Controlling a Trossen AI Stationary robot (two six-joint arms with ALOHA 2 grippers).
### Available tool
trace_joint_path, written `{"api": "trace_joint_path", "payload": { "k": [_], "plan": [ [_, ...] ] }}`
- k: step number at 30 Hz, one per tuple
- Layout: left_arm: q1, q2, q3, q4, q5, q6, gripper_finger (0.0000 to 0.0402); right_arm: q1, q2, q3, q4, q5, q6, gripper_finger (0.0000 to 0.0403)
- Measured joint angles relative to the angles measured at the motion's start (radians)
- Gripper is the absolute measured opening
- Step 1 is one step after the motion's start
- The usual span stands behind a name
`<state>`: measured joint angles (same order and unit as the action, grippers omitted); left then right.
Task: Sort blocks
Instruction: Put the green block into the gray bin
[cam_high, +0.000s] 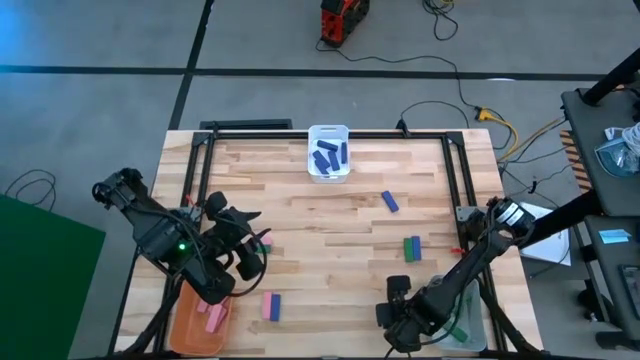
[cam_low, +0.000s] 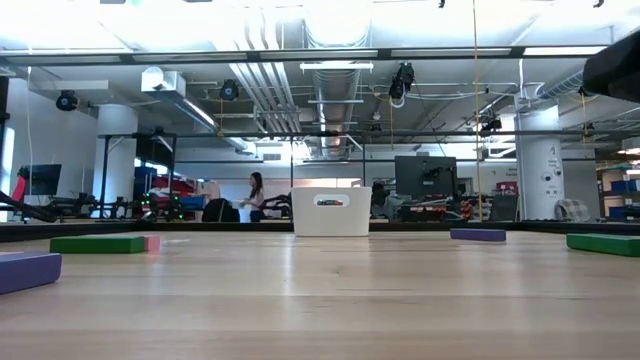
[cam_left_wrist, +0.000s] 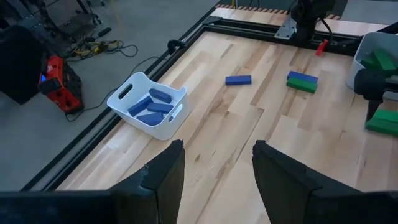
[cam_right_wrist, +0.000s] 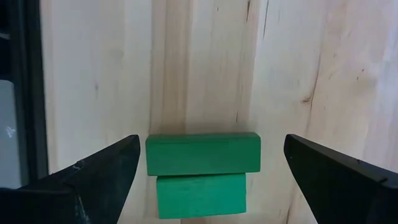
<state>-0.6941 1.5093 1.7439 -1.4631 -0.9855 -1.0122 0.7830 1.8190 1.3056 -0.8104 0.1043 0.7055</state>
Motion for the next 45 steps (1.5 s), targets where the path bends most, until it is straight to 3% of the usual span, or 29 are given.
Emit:
{"api": "trace_joint_path", "payload": {
  "k": [24, 35, 45],
  "plan": [
    [0.0, 0.001, 0.0, -0.021, 0.0, 0.008, 0.0166, 0.0, 0.051, -0.029, 0.039, -0.105, -0.003, 0.0389],
    [0.0, 0.001, -0.003, -0.021, 0.0, 0.008, 0.0166, -0.002, 0.047, -0.085, 0.12, -0.099, 0.003, 0.0389],
    [0.0, 0.001, -0.004, -0.026, 0.001, 0.012, 0.0166, -0.004, 0.045, -0.153, 0.175, -0.097, -0.133, 0.0389]
  ]
}}
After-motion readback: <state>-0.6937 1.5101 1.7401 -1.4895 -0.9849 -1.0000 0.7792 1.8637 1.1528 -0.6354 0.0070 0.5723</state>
